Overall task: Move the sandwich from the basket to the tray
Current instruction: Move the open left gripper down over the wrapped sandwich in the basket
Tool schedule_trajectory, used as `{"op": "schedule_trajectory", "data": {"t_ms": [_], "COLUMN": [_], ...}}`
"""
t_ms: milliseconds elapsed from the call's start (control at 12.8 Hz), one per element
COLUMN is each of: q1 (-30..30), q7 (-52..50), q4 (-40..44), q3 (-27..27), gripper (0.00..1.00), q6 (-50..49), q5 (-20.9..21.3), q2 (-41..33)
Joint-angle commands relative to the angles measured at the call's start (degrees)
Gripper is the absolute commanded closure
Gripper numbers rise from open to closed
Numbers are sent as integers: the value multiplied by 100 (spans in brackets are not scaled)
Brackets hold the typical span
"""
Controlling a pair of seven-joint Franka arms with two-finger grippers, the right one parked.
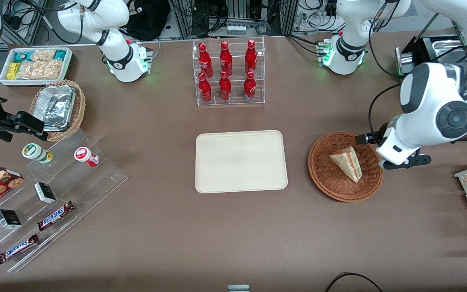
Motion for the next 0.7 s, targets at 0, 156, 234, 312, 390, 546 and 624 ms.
{"op": "schedule_trajectory", "data": {"t_ms": [0, 156, 234, 312, 390, 546, 624], "q1": [-113, -113, -113, -113, -113, -113, -113], "q7": [-391, -750, -944, -1102, -1252, -1725, -2015], "q4": [-636, -1040, -1320, -1645, -1979, -2359, -2360], "q3": [16, 24, 24, 24, 24, 24, 24], "gripper": [0, 0, 0, 0, 0, 0, 0], "q6": [581, 1178, 1564, 2011, 2477, 3139, 3176], "q5": [78, 78, 78, 69, 69, 69, 69], "q2": [-279, -323, -358, -428, -498, -543, -499]}}
